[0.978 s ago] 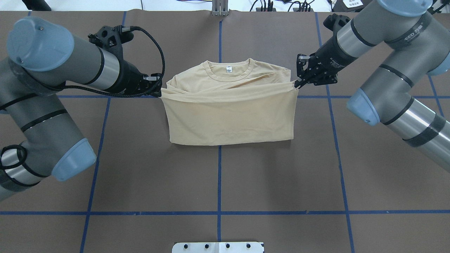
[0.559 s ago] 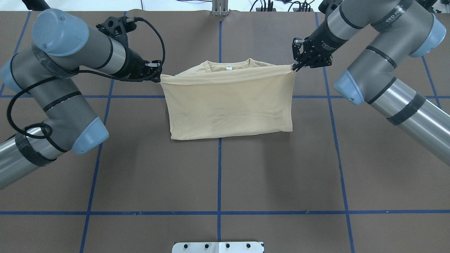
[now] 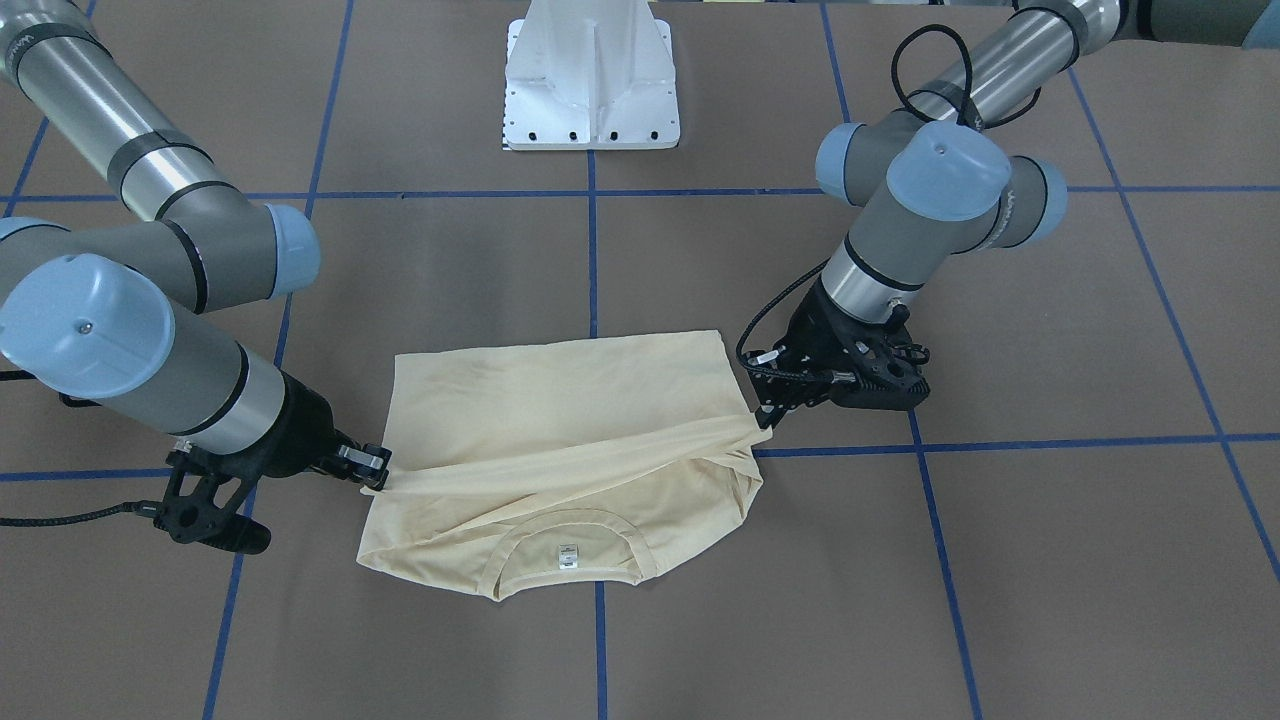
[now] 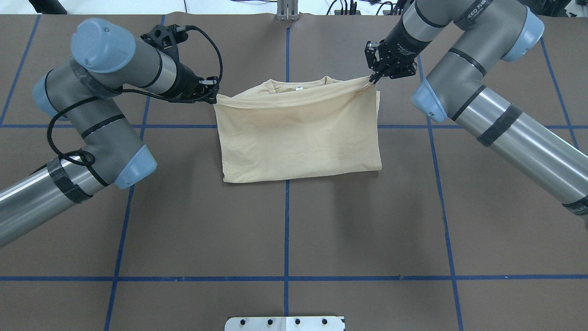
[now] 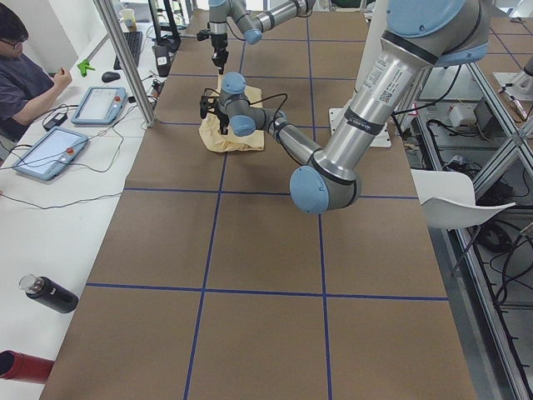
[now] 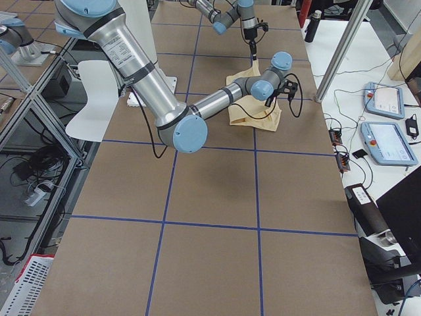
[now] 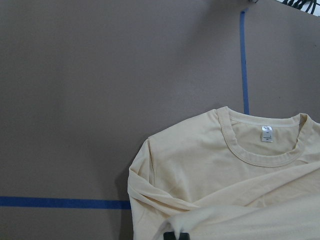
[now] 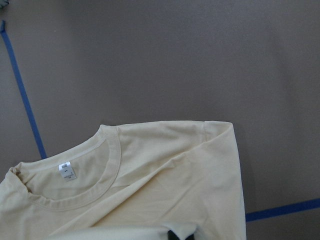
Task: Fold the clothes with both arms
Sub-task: 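Lay the hem down beside the collar with both grippers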
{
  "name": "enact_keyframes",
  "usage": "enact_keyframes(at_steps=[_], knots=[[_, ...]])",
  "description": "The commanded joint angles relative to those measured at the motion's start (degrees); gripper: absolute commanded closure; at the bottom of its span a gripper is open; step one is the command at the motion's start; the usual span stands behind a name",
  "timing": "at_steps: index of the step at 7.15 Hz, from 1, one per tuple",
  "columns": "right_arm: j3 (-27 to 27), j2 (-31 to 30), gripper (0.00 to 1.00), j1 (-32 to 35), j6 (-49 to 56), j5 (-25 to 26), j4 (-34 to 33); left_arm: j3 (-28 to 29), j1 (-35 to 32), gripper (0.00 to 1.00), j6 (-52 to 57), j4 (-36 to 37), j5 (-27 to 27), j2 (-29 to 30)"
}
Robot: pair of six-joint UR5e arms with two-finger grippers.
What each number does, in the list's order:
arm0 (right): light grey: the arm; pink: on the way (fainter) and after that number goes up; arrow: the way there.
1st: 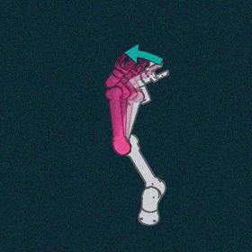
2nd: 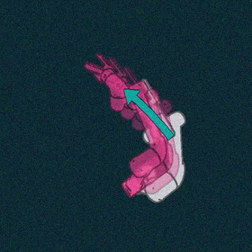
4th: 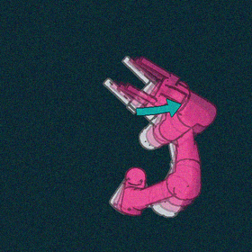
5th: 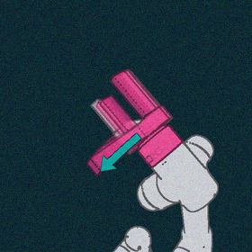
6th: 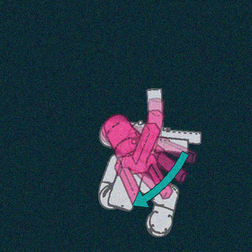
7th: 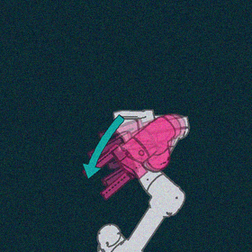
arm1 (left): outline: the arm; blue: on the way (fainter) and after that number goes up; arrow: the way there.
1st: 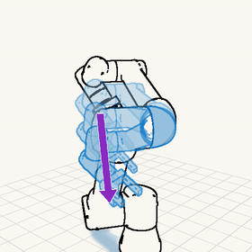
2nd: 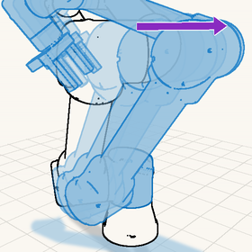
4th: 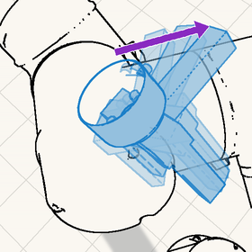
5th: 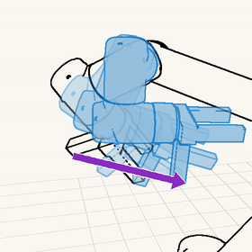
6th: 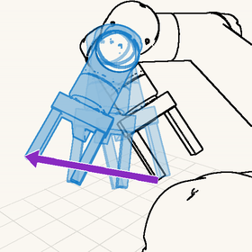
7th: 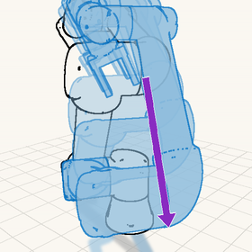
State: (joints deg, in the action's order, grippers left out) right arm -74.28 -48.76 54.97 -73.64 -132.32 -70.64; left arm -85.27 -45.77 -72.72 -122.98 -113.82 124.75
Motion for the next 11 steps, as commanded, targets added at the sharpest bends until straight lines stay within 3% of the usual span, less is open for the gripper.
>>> enact_keyframes(at_steps=[1, 6, 9, 11], knots=[[1.59, 0.77, 1.00, -1.70, 0.16, 1.35, 0.06, 5.35, 0.41, 1.00, -0.22, -4.53, 0.01, 1.90], [1.68, 0.68, 1.00, -3.55, 0.16, 4.17, 0.41, 11.26, 1.47, 1.00, 0.30, -5.43, 2.55, 4.52], [5.79, 0.60, 1.00, -3.38, 0.07, 5.57, 6.81, 11.88, 1.38, 1.00, 0.57, -5.35, 2.55, 4.97], [6.34, 0.51, 1.00, -3.20, 0.07, 6.02, 7.10, 11.88, 0.68, 1.00, 0.74, -5.35, 2.64, 4.97]])
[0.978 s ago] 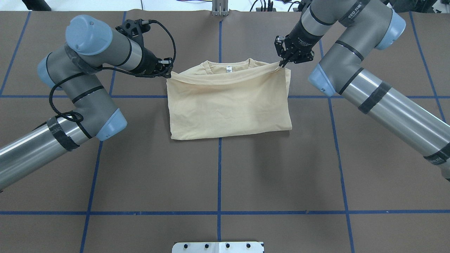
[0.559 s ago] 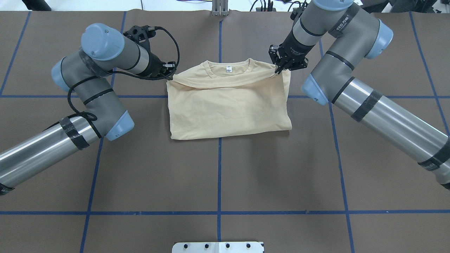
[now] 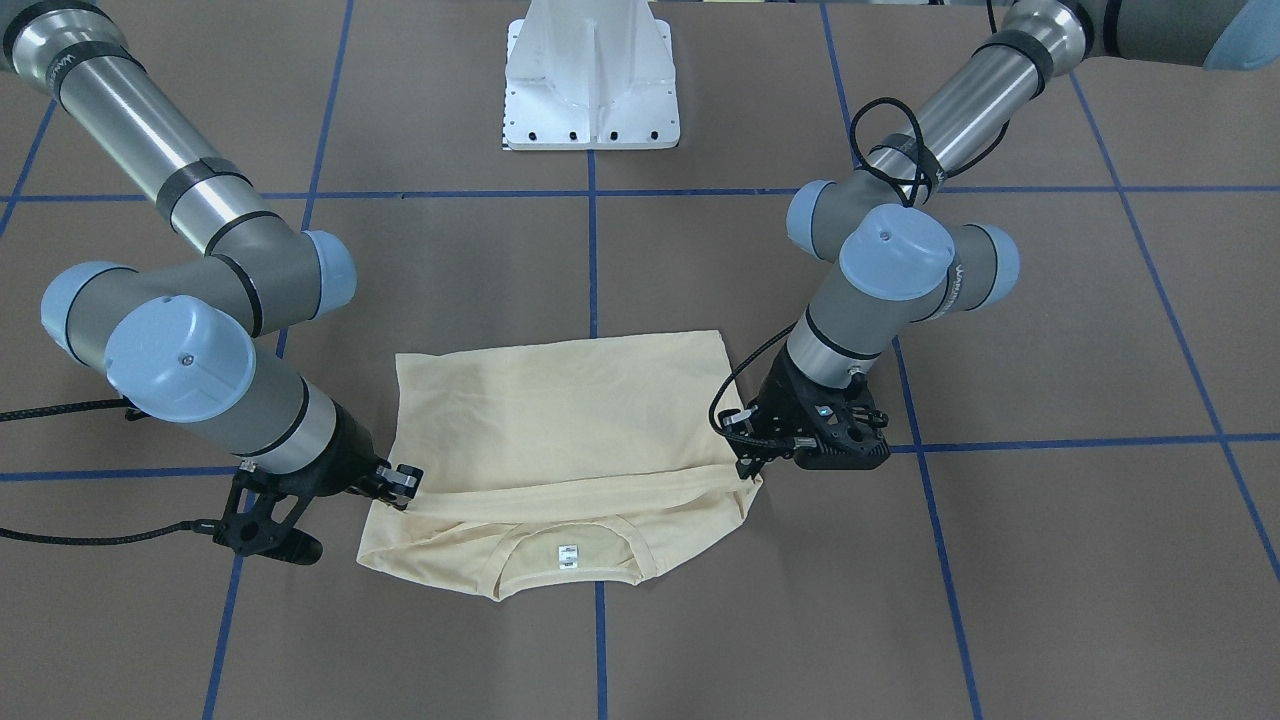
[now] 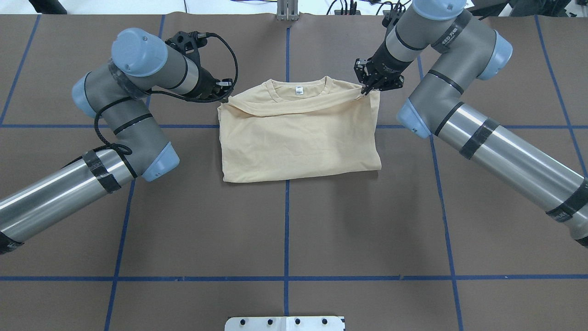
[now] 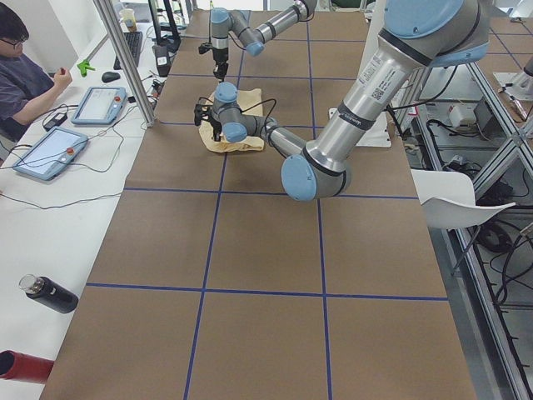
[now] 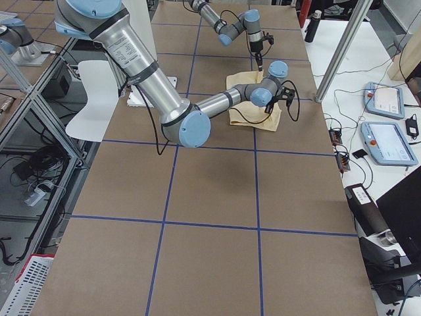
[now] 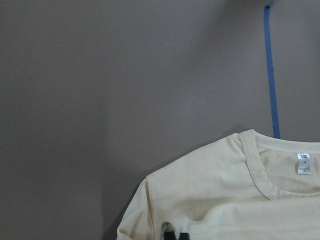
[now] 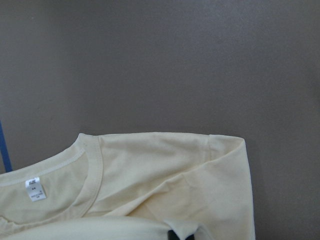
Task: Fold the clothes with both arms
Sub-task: 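Lay the hem down beside the collar with both grippers, then open both grippers and raise them off the folded shirt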
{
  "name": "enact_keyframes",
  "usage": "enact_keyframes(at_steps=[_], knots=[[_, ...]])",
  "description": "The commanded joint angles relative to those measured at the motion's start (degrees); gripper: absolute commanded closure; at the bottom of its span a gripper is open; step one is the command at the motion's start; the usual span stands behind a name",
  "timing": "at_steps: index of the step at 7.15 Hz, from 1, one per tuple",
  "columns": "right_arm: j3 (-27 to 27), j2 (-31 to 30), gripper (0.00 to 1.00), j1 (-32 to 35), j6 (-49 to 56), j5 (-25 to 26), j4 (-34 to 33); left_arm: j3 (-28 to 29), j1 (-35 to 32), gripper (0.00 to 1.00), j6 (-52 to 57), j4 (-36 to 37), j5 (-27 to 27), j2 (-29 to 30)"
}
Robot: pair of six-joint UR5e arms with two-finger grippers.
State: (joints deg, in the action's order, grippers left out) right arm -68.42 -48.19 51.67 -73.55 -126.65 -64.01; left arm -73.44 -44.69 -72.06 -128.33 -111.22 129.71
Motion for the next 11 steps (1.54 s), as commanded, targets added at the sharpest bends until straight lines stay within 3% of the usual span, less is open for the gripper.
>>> enact_keyframes(at_steps=[1, 7, 8, 9, 11], knots=[[0.74, -0.06, 1.00, 0.09, -0.01, 0.35, 0.46, 0.14, -0.92, 1.00, 0.16, 0.00, 0.04, -0.07], [0.92, 0.02, 1.00, 0.71, -0.01, 0.44, 1.51, 0.67, -1.10, 1.00, 0.16, -0.08, -0.05, 0.37], [0.92, 0.02, 0.31, 0.62, 0.08, 0.88, 1.61, 0.67, -1.10, 0.24, -0.10, -0.08, 0.03, 0.55], [0.92, 0.28, 0.00, 0.62, -0.01, 3.06, 1.52, 0.58, -1.10, 0.00, -0.02, -0.34, 0.04, 0.46], [0.83, 0.55, 0.00, 0.53, -0.01, 2.82, 1.87, -0.64, -1.27, 0.00, 0.07, -0.17, 0.04, 0.29]])
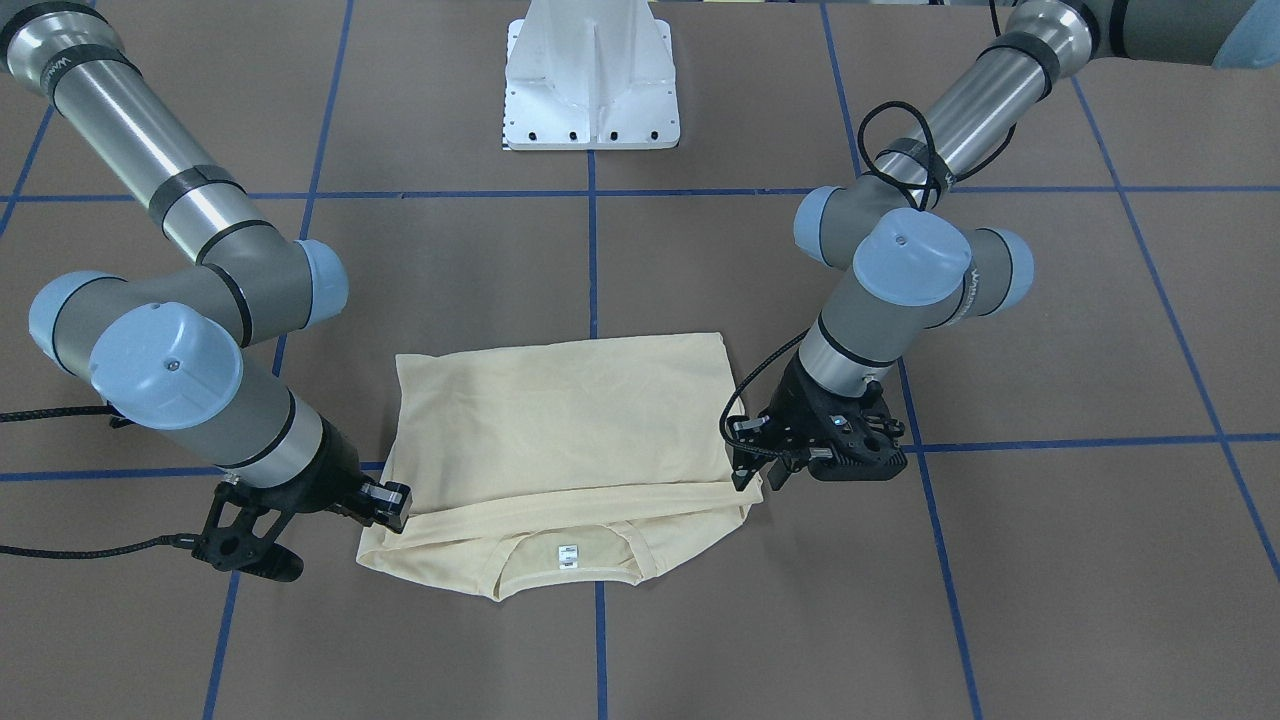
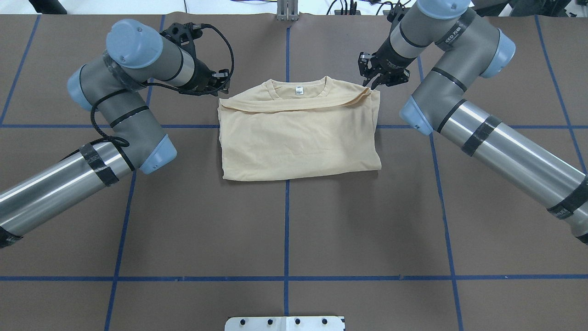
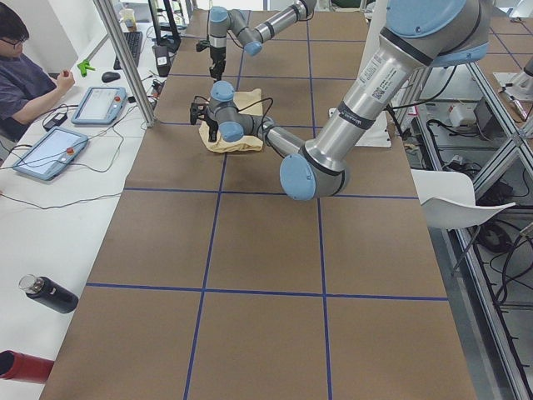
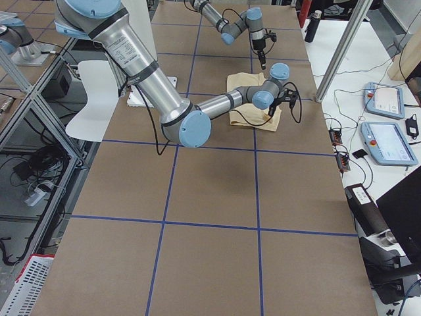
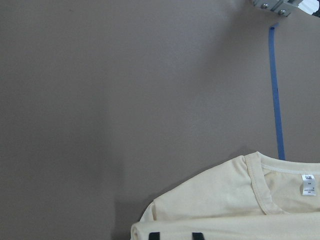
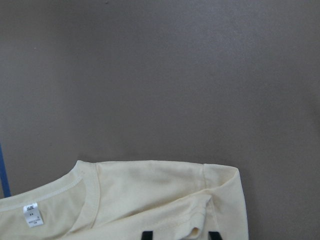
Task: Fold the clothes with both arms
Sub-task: 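Open both grippers and raise them off the folded shirt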
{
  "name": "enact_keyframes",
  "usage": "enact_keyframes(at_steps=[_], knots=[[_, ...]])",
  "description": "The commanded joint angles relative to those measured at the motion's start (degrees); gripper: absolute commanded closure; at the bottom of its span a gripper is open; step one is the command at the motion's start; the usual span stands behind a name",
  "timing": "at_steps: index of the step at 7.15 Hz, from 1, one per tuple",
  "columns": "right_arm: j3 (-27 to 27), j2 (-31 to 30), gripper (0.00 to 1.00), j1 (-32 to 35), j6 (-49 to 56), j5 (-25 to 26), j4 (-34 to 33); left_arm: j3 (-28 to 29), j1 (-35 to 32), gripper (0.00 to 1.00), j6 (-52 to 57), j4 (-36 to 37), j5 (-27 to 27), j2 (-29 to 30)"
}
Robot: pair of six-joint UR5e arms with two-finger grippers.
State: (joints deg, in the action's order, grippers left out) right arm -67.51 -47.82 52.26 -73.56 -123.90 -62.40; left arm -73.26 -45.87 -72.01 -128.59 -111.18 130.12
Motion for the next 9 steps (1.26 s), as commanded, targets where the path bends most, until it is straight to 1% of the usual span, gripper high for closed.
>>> enact_keyframes(at_steps=[1, 2, 3, 4, 5, 6, 7, 8, 9], knots=[[-0.43, -0.95, 0.00, -0.14, -0.27, -0.11, 3.13, -3.01, -0.71, 0.00, 0.03, 0.45, 0.00, -0.65], [-2.69, -3.05, 0.00, -1.10, -0.97, -0.11, 4.82, -6.60, -1.06, 0.00, 0.03, 0.80, -0.08, -2.40], [-6.46, -6.20, 0.00, -3.20, -1.24, -0.11, 4.83, -10.20, -1.24, 0.00, 0.03, 2.72, -0.09, -3.98], [-10.15, -8.84, 0.00, -5.31, -3.24, -0.03, 4.48, -13.46, -1.50, 0.00, 0.03, 5.95, -0.09, -4.35], [-13.40, -11.13, 0.00, -6.64, -6.57, 0.32, 4.57, -15.49, -1.51, 0.00, 0.03, 8.08, -0.09, -4.44], [-16.48, -13.33, 0.01, -7.34, -8.86, 0.41, 4.31, -16.47, -1.51, 0.00, 0.03, 8.79, -0.09, -4.53], [-18.34, -15.18, 0.00, -9.09, -10.02, 2.85, 4.31, -16.56, -1.51, 0.00, 0.03, 8.80, -0.09, -4.53], [-18.53, -16.24, 0.01, -11.63, -10.03, 6.01, 4.22, -16.56, -1.51, 0.00, 0.03, 8.80, -0.09, -4.53], [-18.62, -17.03, 0.00, -12.53, -10.03, 7.00, 4.04, -16.48, -1.51, 0.00, 0.03, 8.80, -0.09, -4.53]])
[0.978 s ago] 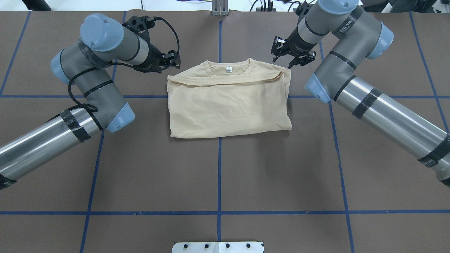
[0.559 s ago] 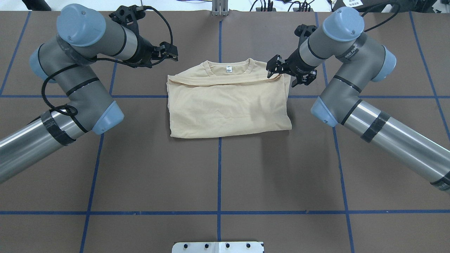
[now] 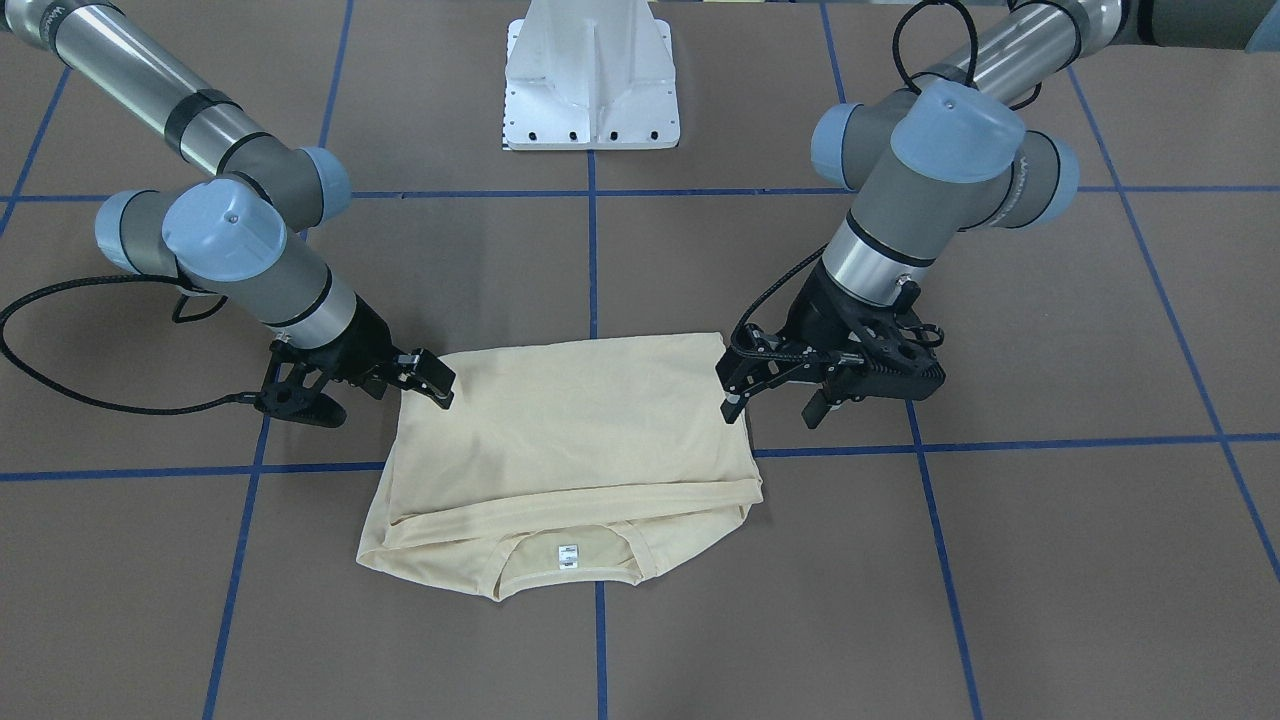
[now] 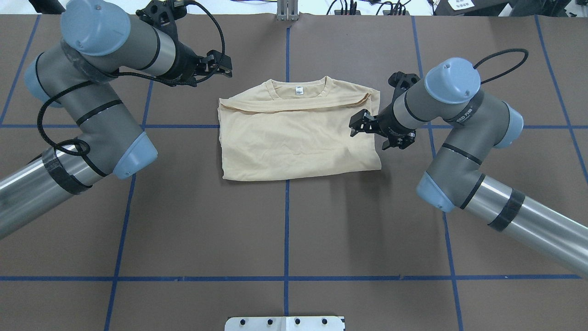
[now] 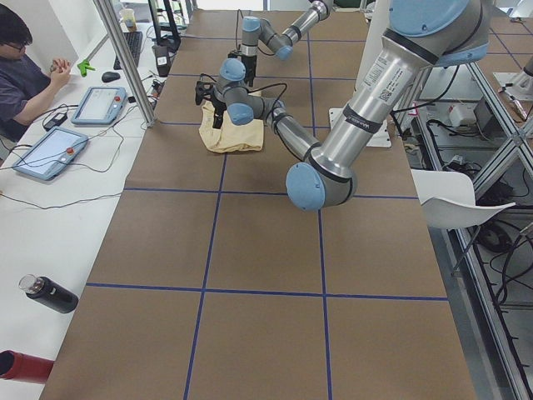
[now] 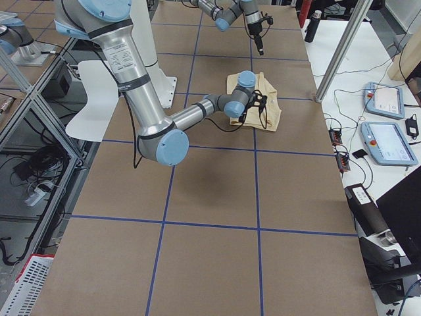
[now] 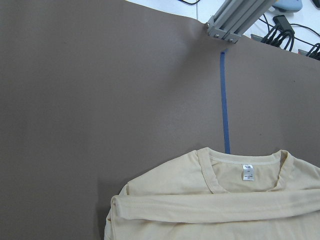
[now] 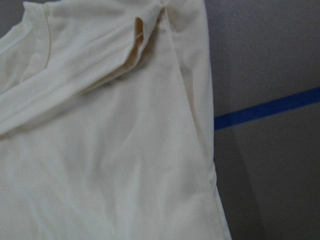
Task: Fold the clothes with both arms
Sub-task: 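Open both grippers and raise them off the folded shirt, then grasp the folded shirt's side edge nearest the right gripper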
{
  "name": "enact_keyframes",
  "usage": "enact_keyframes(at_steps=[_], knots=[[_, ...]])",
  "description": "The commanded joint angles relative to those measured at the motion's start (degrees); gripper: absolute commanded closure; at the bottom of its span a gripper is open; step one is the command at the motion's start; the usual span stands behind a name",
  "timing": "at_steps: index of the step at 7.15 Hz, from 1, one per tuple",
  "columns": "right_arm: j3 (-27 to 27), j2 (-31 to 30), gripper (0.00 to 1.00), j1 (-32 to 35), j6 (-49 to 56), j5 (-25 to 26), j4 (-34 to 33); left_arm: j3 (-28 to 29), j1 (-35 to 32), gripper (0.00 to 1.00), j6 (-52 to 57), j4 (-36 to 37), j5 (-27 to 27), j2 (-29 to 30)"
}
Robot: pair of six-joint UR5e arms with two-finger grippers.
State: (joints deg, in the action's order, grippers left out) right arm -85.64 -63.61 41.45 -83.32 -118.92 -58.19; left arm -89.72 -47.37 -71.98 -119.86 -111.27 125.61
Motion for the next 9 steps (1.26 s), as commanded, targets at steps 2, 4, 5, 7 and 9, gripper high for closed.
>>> enact_keyframes(at_steps=[2, 4, 5, 7, 9], knots=[[-2.33, -1.52, 0.01, -1.72, -0.26, 1.67, -4.27, -0.37, 0.00, 0.00, 0.00, 0.06, 0.00, -0.10], [-3.39, -1.34, 0.06, -2.16, -0.26, 1.49, -5.96, -1.43, 0.08, 0.00, 0.00, -0.03, 0.09, -1.42], [-3.31, -1.34, 0.10, -2.51, -0.26, 1.49, -6.23, -1.43, 0.00, 0.00, 0.00, -0.03, 0.09, -1.50], [-3.31, -1.34, 0.11, -3.04, -0.35, 1.58, -6.23, -1.43, 0.08, 0.00, 0.00, -0.03, 0.18, -1.51], [-3.31, -1.34, 0.92, -3.04, -1.92, 1.49, -6.15, -1.43, 0.08, 0.00, 0.00, -0.03, 0.18, -1.51]])
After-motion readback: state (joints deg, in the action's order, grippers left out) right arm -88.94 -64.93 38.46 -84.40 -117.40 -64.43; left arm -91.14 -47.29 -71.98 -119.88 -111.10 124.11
